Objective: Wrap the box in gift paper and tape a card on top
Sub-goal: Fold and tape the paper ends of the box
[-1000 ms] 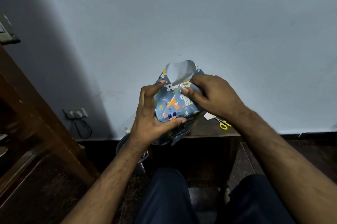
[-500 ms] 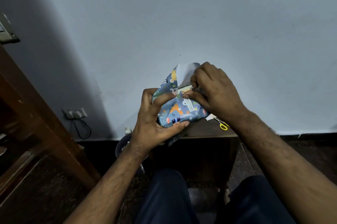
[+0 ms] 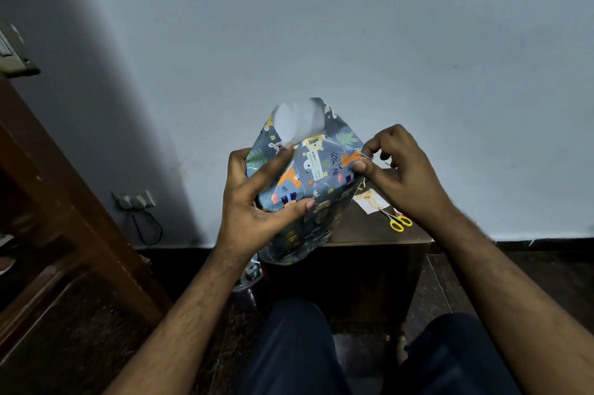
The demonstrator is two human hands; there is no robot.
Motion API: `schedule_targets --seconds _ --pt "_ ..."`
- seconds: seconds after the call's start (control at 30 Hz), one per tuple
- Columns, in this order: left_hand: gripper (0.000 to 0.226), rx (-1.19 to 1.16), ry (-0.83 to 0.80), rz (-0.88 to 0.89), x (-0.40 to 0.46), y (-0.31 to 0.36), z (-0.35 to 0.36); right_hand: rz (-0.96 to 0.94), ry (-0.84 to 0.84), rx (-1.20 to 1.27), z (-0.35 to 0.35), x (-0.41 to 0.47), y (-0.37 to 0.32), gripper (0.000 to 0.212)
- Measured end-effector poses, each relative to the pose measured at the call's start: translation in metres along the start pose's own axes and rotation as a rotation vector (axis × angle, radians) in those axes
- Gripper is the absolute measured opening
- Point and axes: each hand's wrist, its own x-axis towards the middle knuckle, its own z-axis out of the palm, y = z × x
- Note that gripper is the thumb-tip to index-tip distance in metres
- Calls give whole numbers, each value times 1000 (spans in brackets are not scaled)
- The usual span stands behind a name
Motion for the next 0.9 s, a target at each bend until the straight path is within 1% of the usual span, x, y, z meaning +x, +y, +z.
schedule_targets --seconds 0.13,0.23,0.27,0.33,0.4,0.47,0.57,0.63,0.73,0.9 --pt "95 -22 -14 -27 -1 0 1 87 -46 169 -4 3 -5 11" --pt "103 -21 -22 -13 0 3 0 100 -57 242 -9 5 -9 8" --pt "103 -11 -25 8 1 4 0 105 -63 250 -9 6 -9 11" --pt "105 23 -40 57 2 5 0 172 -61 290 -7 6 -10 25" --pt "102 46 -53 112 2 6 0 264 -44 327 -5 6 -13 31" --pt "95 54 -53 149 1 7 -1 318 -17 334 -3 6 -15 28" --pt "91 51 -40 140 1 10 1 375 32 326 -7 9 -15 30" --pt "90 56 -27 129 0 10 2 380 73 259 -9 11 -15 32" --pt "89 48 -9 119 0 11 3 318 106 197 -5 10 -17 29" --pt "88 28 0 95 0 14 4 263 120 179 -2 10 -14 22"
